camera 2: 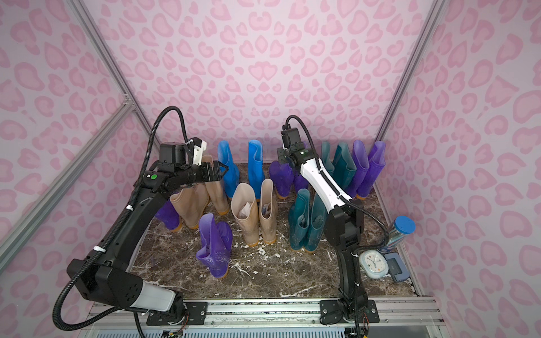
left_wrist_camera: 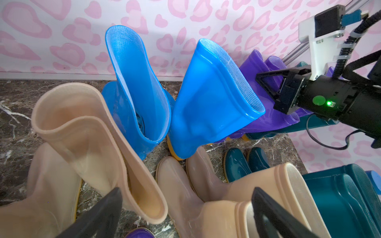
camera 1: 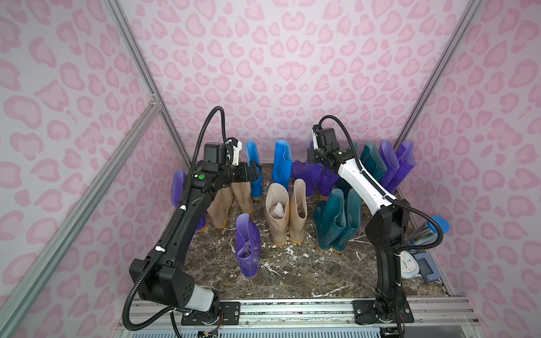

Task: Match and arrange rain boots in pairs
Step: Adjust the rain boot at the center of the board.

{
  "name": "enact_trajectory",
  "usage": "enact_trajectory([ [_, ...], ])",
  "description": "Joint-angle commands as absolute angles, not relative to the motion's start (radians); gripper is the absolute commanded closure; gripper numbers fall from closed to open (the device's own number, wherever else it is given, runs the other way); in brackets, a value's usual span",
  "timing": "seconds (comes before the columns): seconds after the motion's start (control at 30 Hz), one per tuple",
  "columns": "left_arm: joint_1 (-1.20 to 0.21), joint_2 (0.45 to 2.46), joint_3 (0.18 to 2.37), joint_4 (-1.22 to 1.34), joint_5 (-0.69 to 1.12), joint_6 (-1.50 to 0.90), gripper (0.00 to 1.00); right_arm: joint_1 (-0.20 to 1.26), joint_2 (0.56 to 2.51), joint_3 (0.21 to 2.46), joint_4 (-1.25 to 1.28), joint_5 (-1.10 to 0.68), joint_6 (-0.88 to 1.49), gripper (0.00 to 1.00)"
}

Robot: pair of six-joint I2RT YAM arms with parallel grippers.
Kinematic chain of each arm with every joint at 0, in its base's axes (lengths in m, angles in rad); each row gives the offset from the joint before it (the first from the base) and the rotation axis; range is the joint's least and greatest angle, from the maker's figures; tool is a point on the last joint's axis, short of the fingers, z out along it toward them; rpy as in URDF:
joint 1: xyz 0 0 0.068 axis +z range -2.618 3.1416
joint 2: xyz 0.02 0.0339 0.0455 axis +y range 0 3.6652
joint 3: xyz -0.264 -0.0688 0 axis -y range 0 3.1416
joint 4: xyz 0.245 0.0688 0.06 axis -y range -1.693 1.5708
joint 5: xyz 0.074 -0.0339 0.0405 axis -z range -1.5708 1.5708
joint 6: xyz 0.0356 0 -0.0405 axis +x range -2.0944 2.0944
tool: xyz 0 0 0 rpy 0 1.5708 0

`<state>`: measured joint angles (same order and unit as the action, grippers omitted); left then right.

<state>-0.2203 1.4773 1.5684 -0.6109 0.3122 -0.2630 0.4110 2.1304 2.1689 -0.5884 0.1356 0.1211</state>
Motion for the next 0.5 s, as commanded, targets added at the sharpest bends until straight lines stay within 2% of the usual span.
enact_trajectory([
  [0.0,-0.216,1.475,1.566,-0.574,0.333,-0.27,0.01,0.411,2.125,2.168,-0.542,0.176,0.135,1.0],
  [0.2,-0.206,1.476,1.566,-0.569,0.351,-0.28,0.01,0.411,2.097,2.143,-0.512,0.211,0.135,1.0],
  [0.47,-0.195,1.481,1.569,-0.565,0.378,-0.292,0.01,0.417,2.114,2.148,-0.455,0.159,0.121,1.0],
])
